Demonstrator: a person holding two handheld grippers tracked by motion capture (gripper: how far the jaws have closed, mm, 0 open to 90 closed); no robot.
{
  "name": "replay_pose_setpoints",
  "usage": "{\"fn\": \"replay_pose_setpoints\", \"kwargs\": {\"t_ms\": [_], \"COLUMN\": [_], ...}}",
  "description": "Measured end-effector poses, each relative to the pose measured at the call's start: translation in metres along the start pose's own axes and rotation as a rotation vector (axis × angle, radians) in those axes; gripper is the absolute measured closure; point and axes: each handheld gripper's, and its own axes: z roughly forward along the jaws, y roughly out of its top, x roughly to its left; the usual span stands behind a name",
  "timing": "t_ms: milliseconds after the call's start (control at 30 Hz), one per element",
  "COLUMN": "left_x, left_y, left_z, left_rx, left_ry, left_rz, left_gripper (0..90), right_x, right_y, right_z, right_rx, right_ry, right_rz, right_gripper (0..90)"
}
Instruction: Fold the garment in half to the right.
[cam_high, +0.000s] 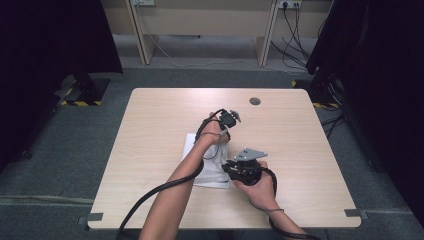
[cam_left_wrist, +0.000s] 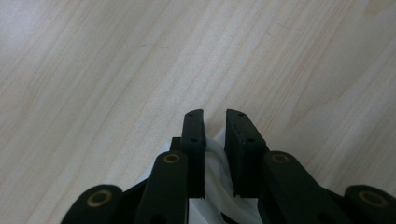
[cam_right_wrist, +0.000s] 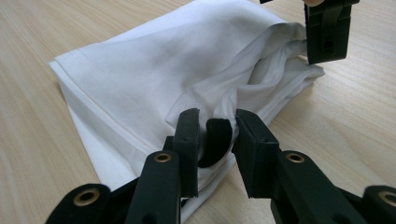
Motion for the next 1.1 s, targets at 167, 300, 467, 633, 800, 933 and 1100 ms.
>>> {"fn": "replay_pose_setpoints", "kwargs": {"t_ms": [167,300,467,633,800,933,1100], "left_x": [0.000,-0.001,-0.001,-0.001,-0.001,-0.002,-0.002], "left_y": [0.001,0.002,0.003,0.003,0.004,0.004,0.005], "left_z": [0.000,0.001,0.002,0.002,0.003,0.003,0.002], "left_rx": [0.001,0.000,-0.004,-0.004,-0.006,-0.005,-0.016], "left_ry": [0.000,-0.003,-0.002,0.000,0.000,-0.002,-0.001], "left_rz": [0.003,0.001,0.003,0.006,0.005,0.009,0.006], "left_gripper": [76.8,76.4,75.4,75.3,74.5,74.3,73.0], "right_x": [-0.001,-0.004,-0.006,-0.009,-0.010,-0.011,-0.011], "right_y": [-0.002,-0.003,-0.003,-0.005,-0.005,-0.006,-0.006], "right_z": [-0.002,-0.004,-0.005,-0.007,-0.008,-0.008,-0.009], "right_rx": [-0.001,-0.001,-0.001,0.000,0.002,0.006,0.010], "right_ry": [-0.006,-0.012,-0.018,-0.024,-0.028,-0.030,-0.031], "right_rz": [0.003,0.011,0.014,0.021,0.020,0.021,0.019], "right_gripper": [70.0,69.3,68.6,68.4,68.3,68.2,68.0]}}
